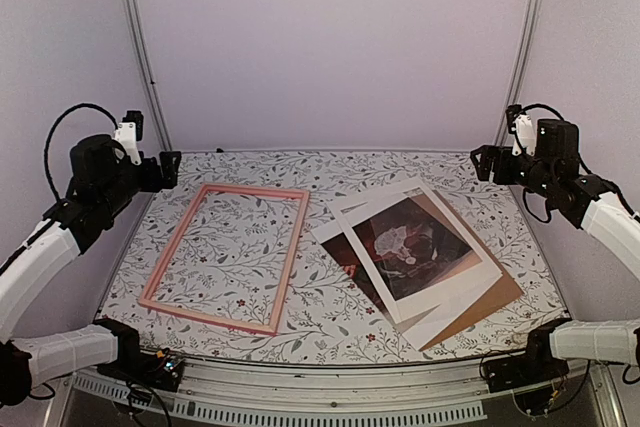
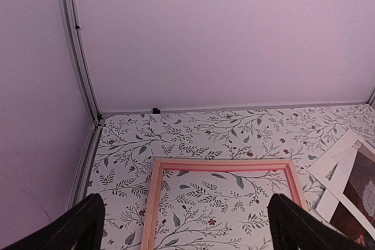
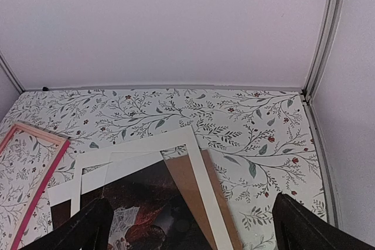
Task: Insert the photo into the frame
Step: Move the frame body to the center of the board.
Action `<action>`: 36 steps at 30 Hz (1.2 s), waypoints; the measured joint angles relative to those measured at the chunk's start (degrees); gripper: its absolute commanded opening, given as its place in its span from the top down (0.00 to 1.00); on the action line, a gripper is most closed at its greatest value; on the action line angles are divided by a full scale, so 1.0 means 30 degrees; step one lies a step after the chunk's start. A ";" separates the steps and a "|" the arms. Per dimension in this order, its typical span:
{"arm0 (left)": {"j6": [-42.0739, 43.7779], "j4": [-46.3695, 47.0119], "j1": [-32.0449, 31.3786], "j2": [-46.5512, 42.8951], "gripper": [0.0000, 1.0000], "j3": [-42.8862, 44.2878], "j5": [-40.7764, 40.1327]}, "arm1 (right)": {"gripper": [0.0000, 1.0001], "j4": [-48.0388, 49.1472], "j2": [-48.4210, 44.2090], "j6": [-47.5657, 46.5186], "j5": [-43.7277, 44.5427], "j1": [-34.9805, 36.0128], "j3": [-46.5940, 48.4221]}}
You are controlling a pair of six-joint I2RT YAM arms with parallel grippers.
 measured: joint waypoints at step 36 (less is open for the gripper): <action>-0.0466 -0.5340 0.0189 0.8721 0.04 0.3322 0.0095 | 0.01 -0.0044 0.0692 0.0452 -0.1100 0.0000 -0.0029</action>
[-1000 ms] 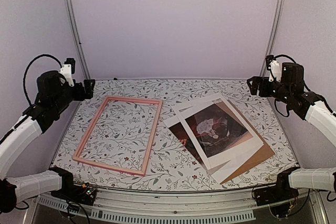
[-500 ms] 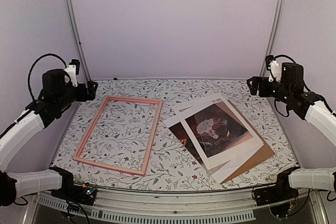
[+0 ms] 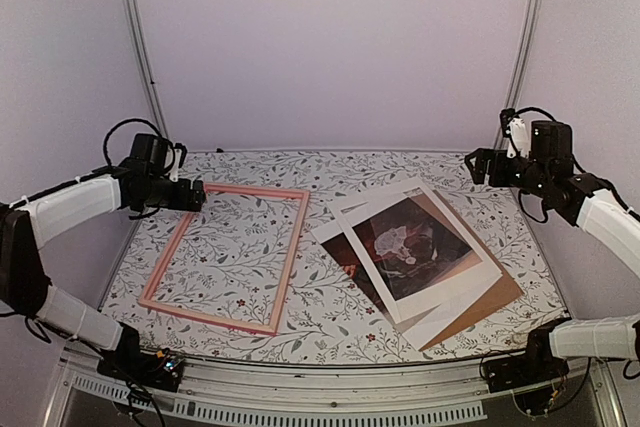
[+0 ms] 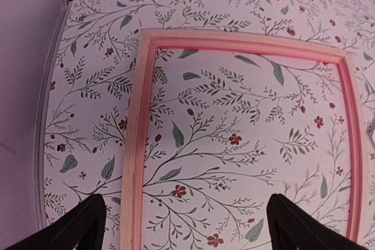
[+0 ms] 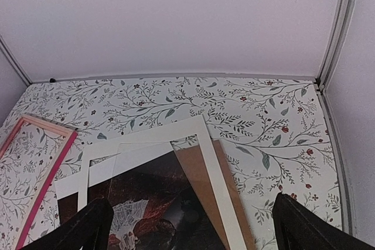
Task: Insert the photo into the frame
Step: Move the frame body to the center of the board.
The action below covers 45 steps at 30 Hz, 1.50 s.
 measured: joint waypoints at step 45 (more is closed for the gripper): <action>-0.1494 -0.2317 0.2106 0.7257 0.66 0.0291 0.5697 | 0.01 -0.2324 0.2863 0.1982 0.0080 0.0000 0.0488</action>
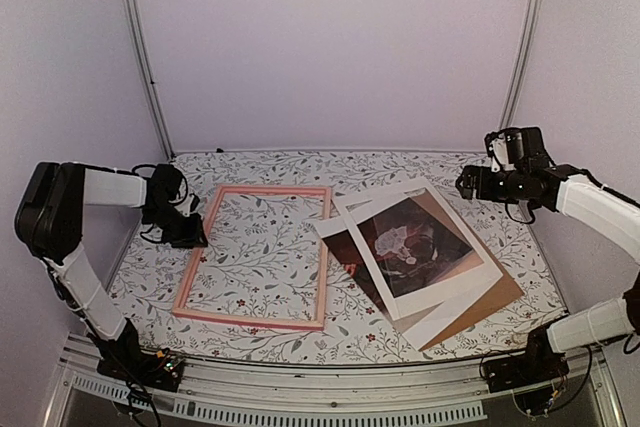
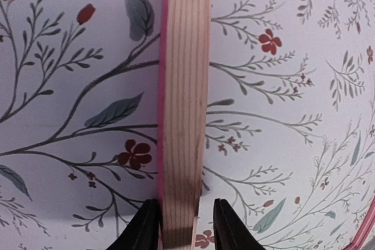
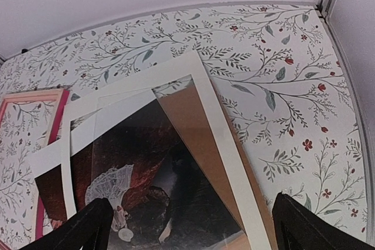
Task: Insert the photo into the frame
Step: Move the frame body to the center of the board.
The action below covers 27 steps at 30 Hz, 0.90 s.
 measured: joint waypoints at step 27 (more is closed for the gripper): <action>-0.2557 0.2346 -0.3643 -0.6360 0.12 0.0663 -0.0233 | 0.08 -0.0335 0.8488 0.0437 -0.3264 -0.6921 -0.0197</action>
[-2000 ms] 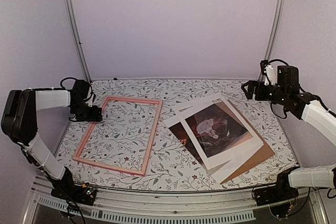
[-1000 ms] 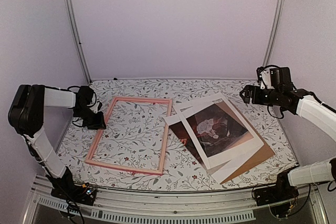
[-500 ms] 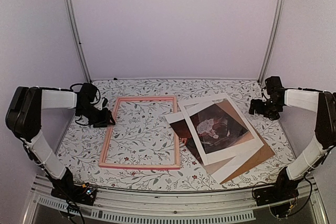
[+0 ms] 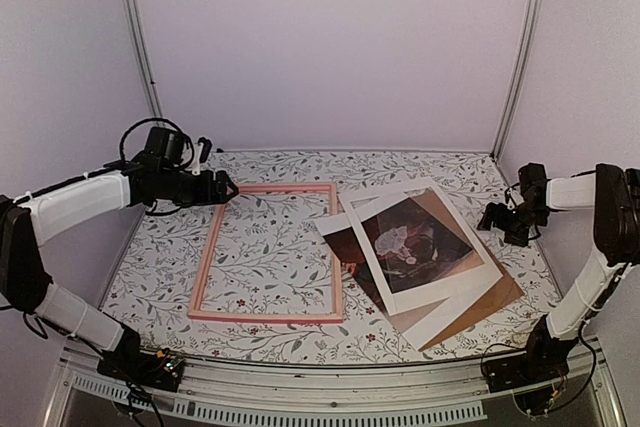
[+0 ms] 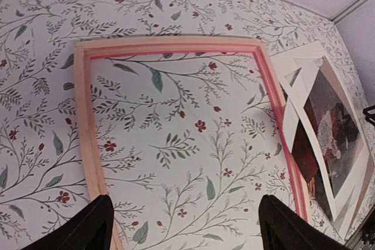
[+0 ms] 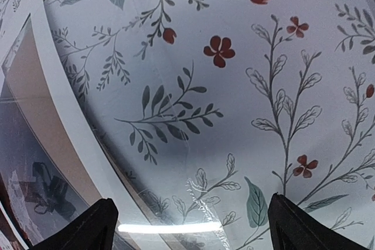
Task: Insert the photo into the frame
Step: Move the frame body to the center of the board, then pick up the glass panel from the mat board.
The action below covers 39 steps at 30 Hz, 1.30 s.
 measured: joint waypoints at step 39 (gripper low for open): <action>-0.6572 0.5821 -1.3471 1.5577 0.19 1.0018 0.1180 | 0.47 0.5100 -0.2229 0.1596 -0.7635 -0.0226 -0.5610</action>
